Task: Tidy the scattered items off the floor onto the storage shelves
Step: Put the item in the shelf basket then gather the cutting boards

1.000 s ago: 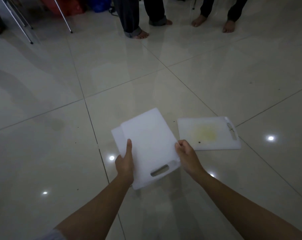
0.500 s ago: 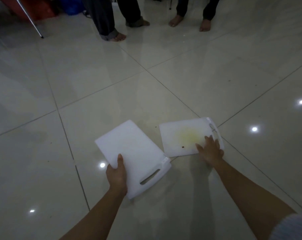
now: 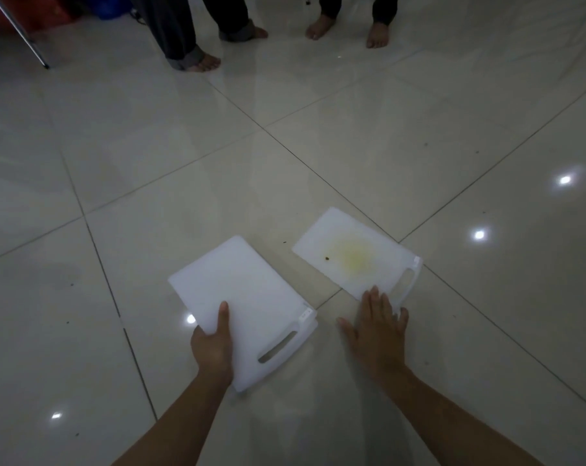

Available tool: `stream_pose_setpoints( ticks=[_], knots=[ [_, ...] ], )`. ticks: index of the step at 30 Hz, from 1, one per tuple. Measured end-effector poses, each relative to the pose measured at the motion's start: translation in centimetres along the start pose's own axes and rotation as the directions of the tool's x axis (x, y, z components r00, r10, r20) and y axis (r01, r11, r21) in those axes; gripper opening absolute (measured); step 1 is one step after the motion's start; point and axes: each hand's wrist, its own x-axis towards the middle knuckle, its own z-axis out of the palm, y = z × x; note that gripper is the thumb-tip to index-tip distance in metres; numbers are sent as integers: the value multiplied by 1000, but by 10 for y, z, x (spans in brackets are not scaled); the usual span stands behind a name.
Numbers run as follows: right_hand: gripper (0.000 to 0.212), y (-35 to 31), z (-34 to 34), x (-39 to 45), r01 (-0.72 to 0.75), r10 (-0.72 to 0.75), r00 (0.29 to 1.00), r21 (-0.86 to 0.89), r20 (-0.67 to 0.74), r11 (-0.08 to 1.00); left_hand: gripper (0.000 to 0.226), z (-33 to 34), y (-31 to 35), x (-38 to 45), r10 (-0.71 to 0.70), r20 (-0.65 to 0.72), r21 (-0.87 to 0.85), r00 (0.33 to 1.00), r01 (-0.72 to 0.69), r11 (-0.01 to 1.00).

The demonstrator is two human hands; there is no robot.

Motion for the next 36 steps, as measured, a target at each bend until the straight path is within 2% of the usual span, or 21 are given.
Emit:
stream_pose_setpoints(
  ticks=[3, 5, 6, 7, 9, 10, 12, 15, 18, 24, 26, 27, 30, 32, 34, 36],
  knots=[
    [78, 0, -2, -3, 36, -33, 989, 17, -146, 999, 49, 3, 0, -2, -1, 17, -2, 1000, 1, 1000],
    [76, 9, -11, 15, -42, 75, 969, 142, -234, 989, 54, 6, -1, -1, -7, 36, -1, 999, 7, 1000],
    [77, 15, -18, 28, -105, 156, 962, 223, -225, 969, 54, 7, -1, -1, -8, 40, -5, 999, 8, 1000],
    [82, 22, -25, 42, -178, 232, 957, 280, -174, 943, 53, 10, -1, -1, -6, 45, -4, 999, 6, 1000],
    [113, 39, -42, 64, -301, 300, 953, 286, 48, 910, 51, 14, -2, -1, 4, 63, 10, 998, -5, 1000],
    [128, 46, -49, 72, -331, 304, 943, 269, 138, 904, 50, 16, -1, -1, 12, 69, 15, 998, -13, 1000],
    [144, 57, -56, 81, -340, 299, 931, 201, 209, 919, 47, 18, 1, 0, 27, 82, 28, 996, -30, 999],
    [151, 64, -62, 89, -353, 316, 916, 123, 248, 927, 47, 14, 0, 5, 67, 102, 53, 993, -73, 996],
    [150, 64, -68, 91, -387, 352, 886, 63, 302, 920, 46, 8, -1, 8, 122, 83, 107, 989, -130, 986],
    [148, 56, -66, 73, -586, 484, 765, 147, 424, 797, 44, -1, -3, 12, 166, 71, 207, 984, -178, 962],
    [139, 55, -63, 67, -609, 470, 773, 290, 426, 738, 42, -2, -3, 8, 182, 86, 218, 979, -197, 956],
    [127, 56, -62, 63, -596, 451, 795, 378, 407, 709, 39, -3, -3, 6, 190, 96, 218, 977, -206, 954],
    [72, 54, -59, 49, -495, 460, 852, 669, 249, 554, 38, -5, -4, 1, 187, 131, 223, 974, -212, 951],
    [46, 49, -65, 43, -378, 499, 858, 810, 124, 448, 43, -5, -7, -1, 176, 142, 231, 974, -205, 951],
    [37, 43, -76, 39, -303, 533, 844, 870, 57, 388, 45, -5, -8, -4, 160, 161, 236, 974, -195, 952],
    [34, 34, -84, 35, -287, 525, 847, 904, 85, 317, 45, -5, -7, -6, 137, 194, 222, 971, -179, 959]
  ],
)
